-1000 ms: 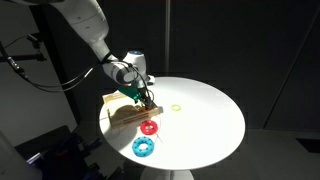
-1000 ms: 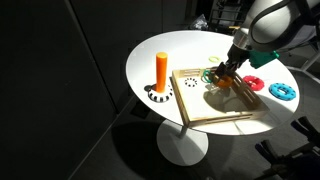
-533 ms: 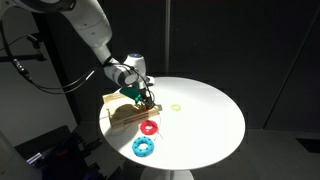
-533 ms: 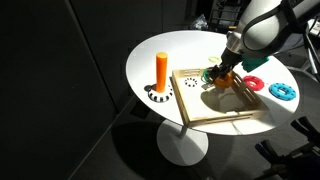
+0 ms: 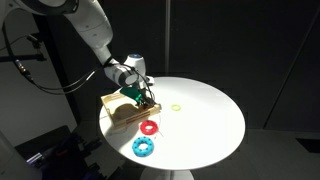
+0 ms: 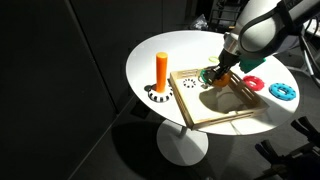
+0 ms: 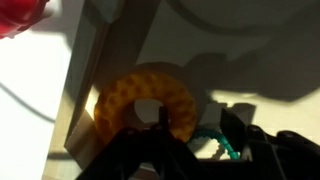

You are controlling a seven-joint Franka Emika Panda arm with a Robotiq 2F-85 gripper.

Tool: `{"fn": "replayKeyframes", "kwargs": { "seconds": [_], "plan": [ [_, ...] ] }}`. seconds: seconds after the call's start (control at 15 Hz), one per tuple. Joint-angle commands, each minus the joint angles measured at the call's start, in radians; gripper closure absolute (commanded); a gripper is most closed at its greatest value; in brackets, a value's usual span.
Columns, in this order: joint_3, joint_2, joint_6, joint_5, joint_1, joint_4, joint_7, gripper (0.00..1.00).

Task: Remove the orange ring from the crate and put it on the table

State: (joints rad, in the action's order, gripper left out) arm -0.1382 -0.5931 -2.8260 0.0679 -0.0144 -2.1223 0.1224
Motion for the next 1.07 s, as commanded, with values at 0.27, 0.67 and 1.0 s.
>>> {"fn": "replayKeyframes", "kwargs": {
  "seconds": [0.27,0.67,1.0],
  "plan": [
    [0.001,0.025,0.034,-0.012,0.011,0.021,0.005,0.95],
    [-0.011,0.089,0.047,0.005,0.031,0.011,0.011,0.95],
    [-0.02,0.154,0.079,0.023,0.049,0.002,0.018,0.95]
  ]
}}
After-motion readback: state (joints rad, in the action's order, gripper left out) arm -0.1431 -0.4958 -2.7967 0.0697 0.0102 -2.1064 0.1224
